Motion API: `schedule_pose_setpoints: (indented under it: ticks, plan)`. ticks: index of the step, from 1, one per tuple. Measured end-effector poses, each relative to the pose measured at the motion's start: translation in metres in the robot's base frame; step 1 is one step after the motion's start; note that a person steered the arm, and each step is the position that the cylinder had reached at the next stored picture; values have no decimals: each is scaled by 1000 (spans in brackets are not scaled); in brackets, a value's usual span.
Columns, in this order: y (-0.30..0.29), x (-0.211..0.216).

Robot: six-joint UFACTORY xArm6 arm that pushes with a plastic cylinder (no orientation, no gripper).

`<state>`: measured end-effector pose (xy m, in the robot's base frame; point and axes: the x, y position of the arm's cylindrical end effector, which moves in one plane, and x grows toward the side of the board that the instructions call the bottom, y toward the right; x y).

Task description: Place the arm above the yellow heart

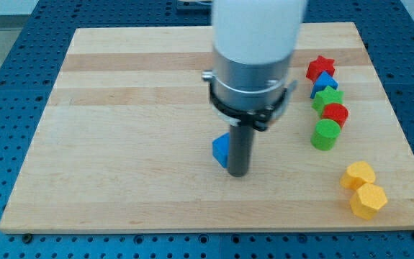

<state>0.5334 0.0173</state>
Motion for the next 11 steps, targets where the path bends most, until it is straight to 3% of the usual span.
schedule_pose_setpoints:
  ticks: [2, 3, 4, 6, 8, 11]
  plan:
    - [-40, -72]
    - [-40, -42]
    - [-3, 4]
    - [120, -34]
    - [140, 0]
    - [204, -15]
